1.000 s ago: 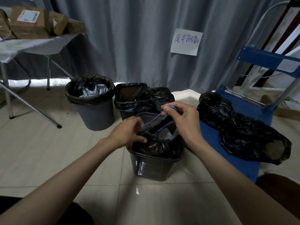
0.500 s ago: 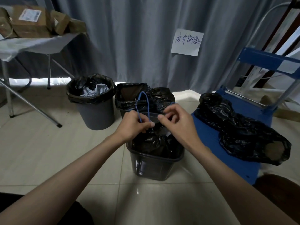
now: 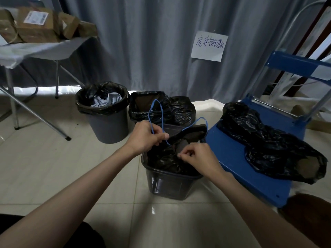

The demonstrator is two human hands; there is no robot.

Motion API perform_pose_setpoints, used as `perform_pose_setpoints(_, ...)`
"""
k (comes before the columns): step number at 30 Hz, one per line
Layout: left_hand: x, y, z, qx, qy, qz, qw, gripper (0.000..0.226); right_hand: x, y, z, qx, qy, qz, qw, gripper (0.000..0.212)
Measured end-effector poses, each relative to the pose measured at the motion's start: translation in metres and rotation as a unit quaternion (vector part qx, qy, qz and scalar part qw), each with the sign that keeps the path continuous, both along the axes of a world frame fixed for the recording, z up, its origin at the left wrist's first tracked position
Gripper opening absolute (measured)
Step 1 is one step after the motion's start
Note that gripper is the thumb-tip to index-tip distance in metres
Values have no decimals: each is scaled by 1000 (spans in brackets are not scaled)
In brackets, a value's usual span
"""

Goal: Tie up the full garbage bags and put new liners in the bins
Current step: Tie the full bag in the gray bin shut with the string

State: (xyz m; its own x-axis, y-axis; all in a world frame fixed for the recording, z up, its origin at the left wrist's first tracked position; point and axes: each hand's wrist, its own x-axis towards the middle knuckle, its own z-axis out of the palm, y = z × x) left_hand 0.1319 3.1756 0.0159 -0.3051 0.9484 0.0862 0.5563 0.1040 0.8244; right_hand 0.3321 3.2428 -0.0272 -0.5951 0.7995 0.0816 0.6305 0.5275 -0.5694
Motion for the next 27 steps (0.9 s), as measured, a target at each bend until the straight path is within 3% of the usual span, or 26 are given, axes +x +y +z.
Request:
perform_pose_setpoints(2, 1, -1, 0, -8, 2, -9, 1000, 18, 2, 6, 2, 18, 96, -82, 992, 24)
perform_pose_setpoints(4, 1, -1, -1, -16, -1, -17, 1000, 18, 4, 16, 7, 30, 188, -171, 967, 19)
perform_pose_setpoints(6, 1, -2, -2, -22, 2, -22, 1000, 19, 6, 31, 12, 5, 220, -238, 946, 10)
perform_pose_setpoints(7, 1, -3, -2, -25, 8, -25, 999, 19, 7, 38, 13, -9, 215, -255, 943, 20)
perform_pose_setpoints(11, 0, -4, -3, -30, 17, -31, 999, 18, 1, 61, 9, -37, 184, -267, 945, 47)
perform_pose_setpoints(16, -1, -5, 0, -28, 18, -29, 999, 21, -7, 70, 4, -23, 253, -311, 916, 16)
perform_pose_setpoints(21, -4, -5, 1, -14, 17, -12, 1000, 26, -18, 72, 24, 13, 316, -303, 899, 13)
perform_pose_setpoints(25, -3, -1, 0, 15, -17, -7, 1000, 34, -26, 63, 49, -23, 386, -243, 890, 12)
perform_pose_setpoints(27, 0, 1, 3, 24, -29, -7, 999, 20, -26, 57, 62, -46, 404, -208, 889, 13)
